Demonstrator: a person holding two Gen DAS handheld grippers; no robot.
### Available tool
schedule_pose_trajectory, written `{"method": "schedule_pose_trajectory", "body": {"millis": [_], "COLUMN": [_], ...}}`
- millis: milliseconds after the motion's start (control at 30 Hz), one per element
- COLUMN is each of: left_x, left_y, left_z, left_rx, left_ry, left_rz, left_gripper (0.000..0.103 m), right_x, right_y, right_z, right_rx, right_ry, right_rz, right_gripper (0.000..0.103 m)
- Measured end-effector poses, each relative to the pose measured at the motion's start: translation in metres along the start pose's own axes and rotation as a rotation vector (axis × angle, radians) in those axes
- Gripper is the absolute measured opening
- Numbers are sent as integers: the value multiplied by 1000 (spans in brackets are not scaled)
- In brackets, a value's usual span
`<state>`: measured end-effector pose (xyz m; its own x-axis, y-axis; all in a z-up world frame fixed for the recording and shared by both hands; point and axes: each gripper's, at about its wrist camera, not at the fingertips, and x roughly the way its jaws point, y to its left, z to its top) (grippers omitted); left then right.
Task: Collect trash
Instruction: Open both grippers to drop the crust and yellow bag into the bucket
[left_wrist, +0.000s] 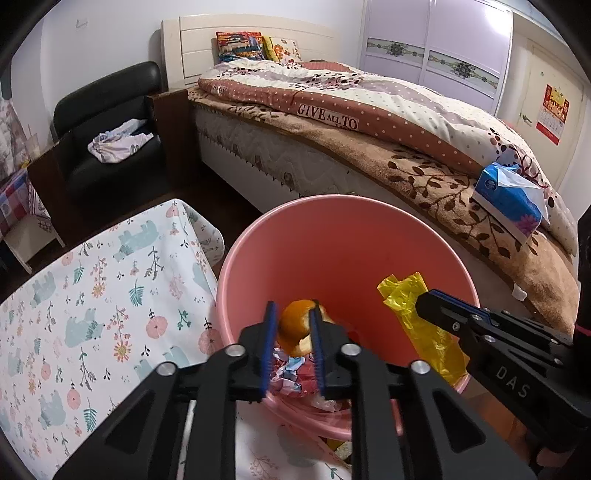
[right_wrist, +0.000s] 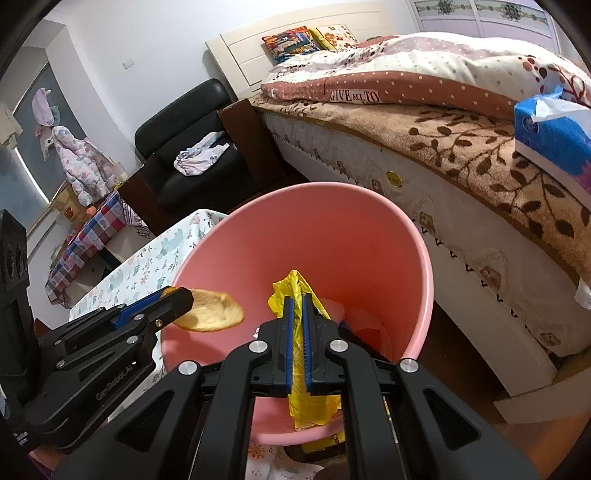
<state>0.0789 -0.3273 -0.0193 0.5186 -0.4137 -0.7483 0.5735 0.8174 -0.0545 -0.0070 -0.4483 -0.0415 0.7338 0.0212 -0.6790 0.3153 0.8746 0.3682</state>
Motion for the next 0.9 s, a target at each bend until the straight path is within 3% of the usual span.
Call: {"method": "schedule_pose_trajectory", "body": {"millis": [267,433,700,800,900], "left_x": [-3,-8,-18,-24,-33], "left_y": [3,1,7,9,10], "left_z": [0,2,1,0,-3], "left_rx": [-14,-4,-32,-33,-37], "left_ry": [-15,-31,-37,-46,-60], "left_rz": [-6,-15,9,23,29], "left_gripper": [42,46,46,46,46], "right_x": [4,1,-8,-15,-22], "right_y": [0,0,4,8,13], "right_z": [-1,-1,0,-1,-2], "right_rx": [-3,-2,-14,-21,-46], "right_ry": [16,6,-18,-38,-57], "right_rz": [-19,-17,-2,18,20], "right_gripper": [10,31,34,44,46]}}
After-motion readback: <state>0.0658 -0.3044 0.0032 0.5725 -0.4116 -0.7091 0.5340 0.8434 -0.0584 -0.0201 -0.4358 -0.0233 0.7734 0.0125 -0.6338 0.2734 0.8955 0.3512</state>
